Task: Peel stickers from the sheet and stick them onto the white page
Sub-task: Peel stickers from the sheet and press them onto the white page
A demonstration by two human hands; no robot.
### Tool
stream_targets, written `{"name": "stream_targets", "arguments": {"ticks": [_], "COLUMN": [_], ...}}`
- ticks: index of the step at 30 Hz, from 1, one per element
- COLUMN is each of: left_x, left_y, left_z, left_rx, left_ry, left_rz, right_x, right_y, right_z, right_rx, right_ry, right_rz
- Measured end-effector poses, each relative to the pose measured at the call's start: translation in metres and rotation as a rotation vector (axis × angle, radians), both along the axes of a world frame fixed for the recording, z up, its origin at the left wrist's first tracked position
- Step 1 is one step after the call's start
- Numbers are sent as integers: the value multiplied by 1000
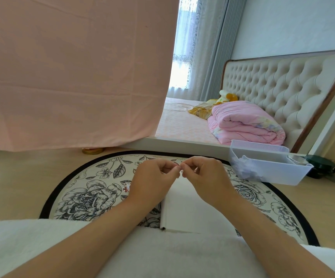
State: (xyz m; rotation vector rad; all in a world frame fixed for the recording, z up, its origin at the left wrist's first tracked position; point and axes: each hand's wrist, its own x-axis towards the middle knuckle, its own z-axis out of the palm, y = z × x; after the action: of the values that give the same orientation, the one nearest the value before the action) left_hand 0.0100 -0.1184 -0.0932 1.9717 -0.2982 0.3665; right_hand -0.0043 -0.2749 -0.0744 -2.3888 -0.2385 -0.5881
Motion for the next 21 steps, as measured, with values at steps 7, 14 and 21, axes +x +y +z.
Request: {"name": "stream_targets", "arguments": {"ticks": [7, 14, 21], "left_x": [4, 6, 6], "left_y": [2, 1, 0], "left_z": [-4, -3, -3], "left_rx": [-14, -16, -45], "left_ry": [3, -2, -3], "left_rz": [-35, -95, -141], "right_x": [-1, -1, -4], "right_y": [1, 1, 2], "right_z": [0, 4, 9], "right_rx": [-62, 107, 323], "right_ry": [-29, 56, 196], "right_rz": [14, 60, 107]}}
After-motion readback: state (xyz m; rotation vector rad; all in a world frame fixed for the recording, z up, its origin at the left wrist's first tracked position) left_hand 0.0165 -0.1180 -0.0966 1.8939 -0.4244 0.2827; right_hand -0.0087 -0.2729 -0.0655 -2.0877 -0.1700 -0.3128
